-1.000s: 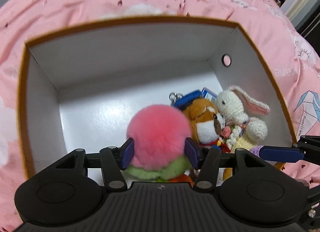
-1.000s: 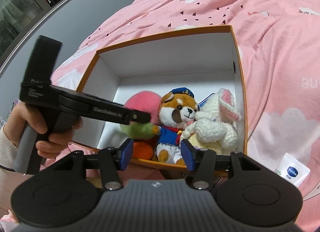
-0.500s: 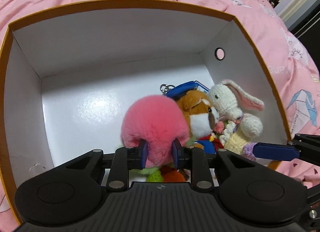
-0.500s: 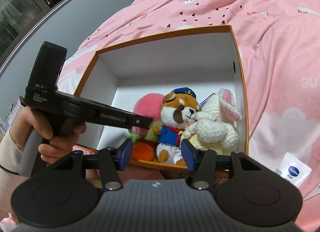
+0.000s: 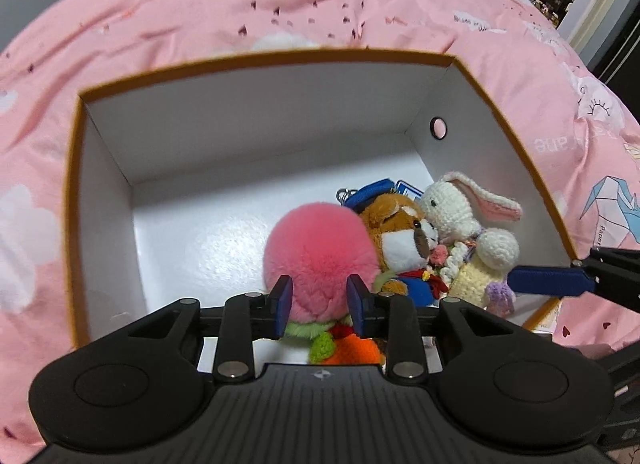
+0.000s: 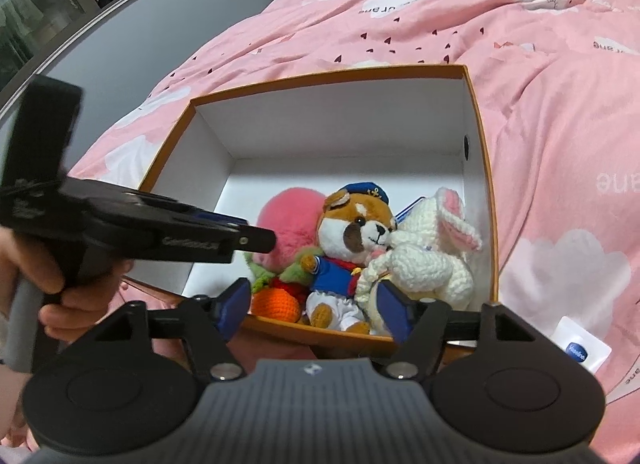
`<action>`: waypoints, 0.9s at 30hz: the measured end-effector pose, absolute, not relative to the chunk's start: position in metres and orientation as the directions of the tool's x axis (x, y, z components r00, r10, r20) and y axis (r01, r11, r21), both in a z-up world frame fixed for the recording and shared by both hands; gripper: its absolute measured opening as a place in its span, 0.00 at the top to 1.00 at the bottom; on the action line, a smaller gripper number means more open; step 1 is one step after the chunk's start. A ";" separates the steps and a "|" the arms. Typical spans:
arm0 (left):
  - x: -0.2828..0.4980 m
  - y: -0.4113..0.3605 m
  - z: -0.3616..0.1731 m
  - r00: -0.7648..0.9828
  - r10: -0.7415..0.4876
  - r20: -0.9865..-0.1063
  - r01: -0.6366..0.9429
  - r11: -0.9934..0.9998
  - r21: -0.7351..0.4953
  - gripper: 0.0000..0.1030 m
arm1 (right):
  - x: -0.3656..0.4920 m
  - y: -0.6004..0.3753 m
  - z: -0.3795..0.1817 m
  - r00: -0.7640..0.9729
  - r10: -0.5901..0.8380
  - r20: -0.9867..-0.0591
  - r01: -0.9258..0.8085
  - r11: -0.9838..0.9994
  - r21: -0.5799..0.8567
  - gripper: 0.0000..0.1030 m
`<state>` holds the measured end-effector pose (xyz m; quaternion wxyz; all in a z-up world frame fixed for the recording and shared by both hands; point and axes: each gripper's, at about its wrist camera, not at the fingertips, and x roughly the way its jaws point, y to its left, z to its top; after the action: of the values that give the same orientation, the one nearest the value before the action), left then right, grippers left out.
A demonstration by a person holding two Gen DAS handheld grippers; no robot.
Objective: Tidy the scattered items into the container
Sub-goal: 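Lower the pink pom-pom into the box and open left tool, then withdraw both tools from the box toward the items beside it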
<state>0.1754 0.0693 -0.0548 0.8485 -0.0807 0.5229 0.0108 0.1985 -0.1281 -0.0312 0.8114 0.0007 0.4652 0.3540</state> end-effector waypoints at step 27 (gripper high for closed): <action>0.083 0.038 -0.010 0.540 -0.163 -0.826 0.052 0.986 -0.160 0.65 | 0.138 -0.156 0.002 0.494 0.496 -0.714 -0.556 0.812 0.180 0.21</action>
<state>0.0828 0.0380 -0.0100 0.8756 -0.0581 0.4756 -0.0612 0.1381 -0.1561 0.0019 0.8634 -0.0370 0.4004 0.3045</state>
